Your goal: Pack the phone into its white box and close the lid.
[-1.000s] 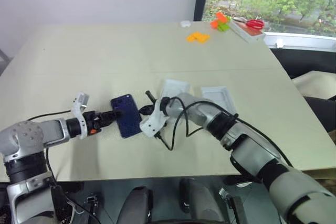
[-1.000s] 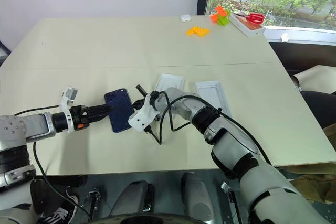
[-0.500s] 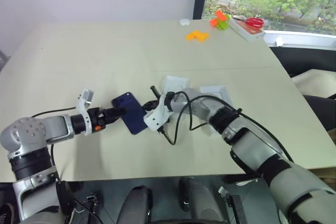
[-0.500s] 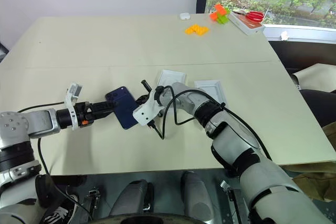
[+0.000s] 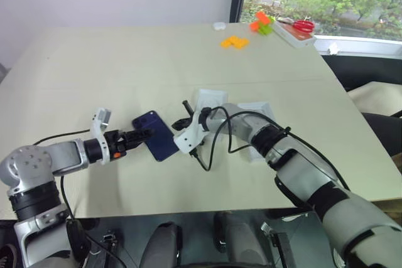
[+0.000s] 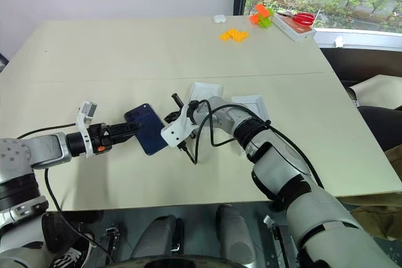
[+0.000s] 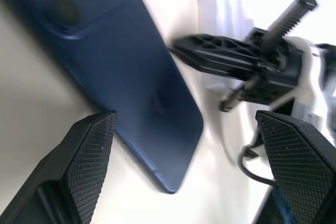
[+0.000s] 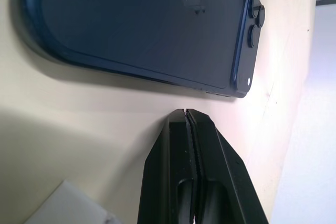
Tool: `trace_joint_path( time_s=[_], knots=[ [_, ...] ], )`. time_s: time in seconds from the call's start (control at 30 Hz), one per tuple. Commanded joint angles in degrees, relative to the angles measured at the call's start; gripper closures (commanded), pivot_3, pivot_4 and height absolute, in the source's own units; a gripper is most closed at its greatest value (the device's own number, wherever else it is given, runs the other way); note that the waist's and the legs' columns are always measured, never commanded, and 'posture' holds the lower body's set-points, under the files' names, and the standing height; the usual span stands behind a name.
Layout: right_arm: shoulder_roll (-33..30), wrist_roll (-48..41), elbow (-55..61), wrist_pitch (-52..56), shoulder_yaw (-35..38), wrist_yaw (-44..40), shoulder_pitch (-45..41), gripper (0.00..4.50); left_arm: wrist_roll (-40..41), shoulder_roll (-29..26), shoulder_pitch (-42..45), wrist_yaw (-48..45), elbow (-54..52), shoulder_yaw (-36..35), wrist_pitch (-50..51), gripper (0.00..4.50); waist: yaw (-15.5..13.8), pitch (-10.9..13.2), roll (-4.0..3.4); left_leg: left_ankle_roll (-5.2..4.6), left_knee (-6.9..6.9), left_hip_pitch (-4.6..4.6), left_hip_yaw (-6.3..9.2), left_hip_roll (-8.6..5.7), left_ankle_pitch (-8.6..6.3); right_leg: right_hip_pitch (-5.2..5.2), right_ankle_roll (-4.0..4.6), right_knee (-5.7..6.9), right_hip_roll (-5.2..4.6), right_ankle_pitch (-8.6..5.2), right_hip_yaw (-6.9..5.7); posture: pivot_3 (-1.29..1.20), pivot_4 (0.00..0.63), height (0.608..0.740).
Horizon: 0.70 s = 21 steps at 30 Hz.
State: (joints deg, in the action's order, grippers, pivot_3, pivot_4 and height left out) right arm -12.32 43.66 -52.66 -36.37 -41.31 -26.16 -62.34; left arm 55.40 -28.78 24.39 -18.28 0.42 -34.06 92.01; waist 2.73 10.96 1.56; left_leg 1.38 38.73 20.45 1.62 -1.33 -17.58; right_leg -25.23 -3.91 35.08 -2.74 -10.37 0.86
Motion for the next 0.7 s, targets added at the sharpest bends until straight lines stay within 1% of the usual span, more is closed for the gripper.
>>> trace_joint_path(
  time_s=[0.03,0.17,0.33,0.47,0.6,0.7],
  knots=[
    [-0.2,-0.8,0.2,-0.6,1.1,0.5,-1.4,4.46,-3.2,2.1,0.8,4.9,-0.8,-3.1,-0.6,0.00,0.0,0.0,0.00,0.00,0.00,0.00,0.00,0.00,0.00,0.00,0.00,0.00,0.00,0.00,-0.01,0.00,0.150,0.740],
    [0.1,-1.8,0.5,-0.5,1.6,-0.1,-1.0,4.46,-5.1,4.4,0.8,8.3,-1.8,-4.8,0.3,0.00,-0.1,0.0,-0.01,0.03,0.00,-0.05,0.00,0.00,0.02,0.05,0.00,0.00,0.00,0.00,-0.02,0.00,0.150,0.740],
    [0.2,-1.8,0.2,-0.4,1.5,-0.3,-1.3,4.46,-6.6,5.5,1.7,8.2,0.3,-3.1,-1.6,0.00,-0.1,0.0,-0.01,0.09,0.00,-0.11,0.02,0.04,0.06,0.09,0.01,0.02,0.07,0.01,-0.03,0.00,0.150,0.740],
    [-0.7,-6.0,2.7,-3.9,1.6,-7.7,0.5,4.46,-6.6,9.6,4.0,9.2,0.9,-3.3,-0.5,0.00,-0.3,0.0,-0.01,0.09,0.00,-0.12,0.06,0.01,0.06,0.17,0.00,-0.02,0.04,0.01,-0.08,0.00,0.150,0.740],
    [-0.6,-6.9,4.0,-3.7,1.5,-10.6,2.0,4.46,-5.6,11.1,4.6,9.6,-0.6,-3.8,0.4,0.00,-0.3,0.0,-0.02,0.08,0.00,-0.19,0.11,-0.01,0.05,0.29,-0.01,-0.08,0.00,0.00,-0.14,0.00,0.150,0.740],
    [-0.1,-7.4,4.8,-3.0,1.6,-11.2,3.1,4.46,-5.0,11.7,5.0,10.3,-1.7,-4.0,0.5,0.00,-0.3,0.0,-0.02,0.09,0.00,-0.19,0.11,0.00,0.05,0.28,-0.01,-0.08,0.00,0.00,-0.14,0.00,0.150,0.740]
  ],
)
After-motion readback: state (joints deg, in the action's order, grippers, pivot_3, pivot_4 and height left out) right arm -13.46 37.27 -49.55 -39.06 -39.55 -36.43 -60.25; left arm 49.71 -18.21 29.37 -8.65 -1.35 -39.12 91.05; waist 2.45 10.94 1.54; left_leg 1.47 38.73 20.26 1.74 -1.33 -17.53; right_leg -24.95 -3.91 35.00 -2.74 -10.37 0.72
